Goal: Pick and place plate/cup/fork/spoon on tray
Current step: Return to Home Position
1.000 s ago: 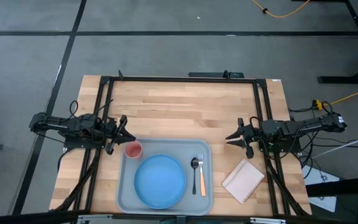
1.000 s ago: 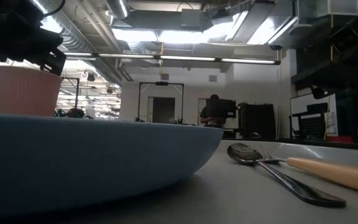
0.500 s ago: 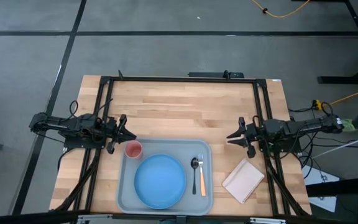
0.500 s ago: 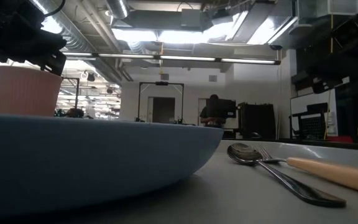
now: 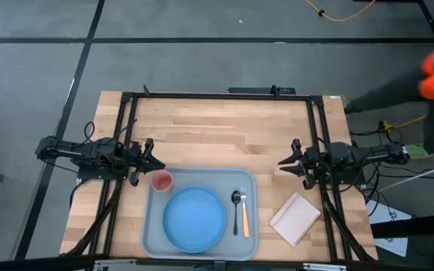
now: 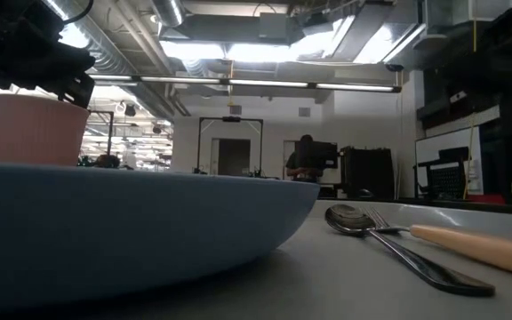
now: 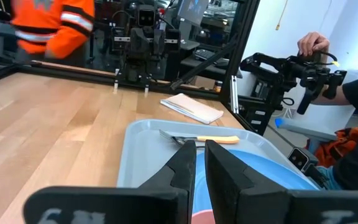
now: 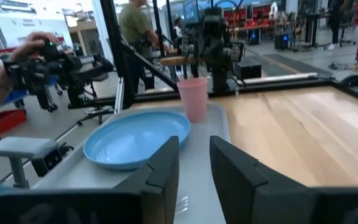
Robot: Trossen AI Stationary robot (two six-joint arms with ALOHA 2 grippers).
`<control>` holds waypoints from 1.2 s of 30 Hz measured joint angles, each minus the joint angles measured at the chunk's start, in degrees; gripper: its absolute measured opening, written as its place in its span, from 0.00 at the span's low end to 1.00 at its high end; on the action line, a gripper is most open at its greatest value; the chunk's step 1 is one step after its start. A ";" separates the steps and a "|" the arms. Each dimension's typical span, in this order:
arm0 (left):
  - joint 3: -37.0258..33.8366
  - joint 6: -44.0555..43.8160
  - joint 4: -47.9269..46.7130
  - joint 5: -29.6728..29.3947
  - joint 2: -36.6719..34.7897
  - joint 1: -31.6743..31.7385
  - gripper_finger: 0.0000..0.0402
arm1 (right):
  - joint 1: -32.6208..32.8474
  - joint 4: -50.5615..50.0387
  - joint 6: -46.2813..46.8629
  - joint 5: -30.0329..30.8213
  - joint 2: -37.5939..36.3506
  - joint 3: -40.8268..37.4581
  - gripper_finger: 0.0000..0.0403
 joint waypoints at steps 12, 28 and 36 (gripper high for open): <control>0.00 0.00 -0.09 -0.17 0.00 0.00 0.07 | 0.02 -0.05 0.00 0.00 -1.06 0.00 0.23; 0.00 0.00 -0.11 -0.17 0.00 0.00 0.07 | 0.02 -0.05 0.00 0.00 -1.06 0.00 0.23; 0.00 0.00 -0.09 -0.17 0.00 0.00 0.07 | 0.02 -0.03 0.00 0.00 -1.04 0.00 0.23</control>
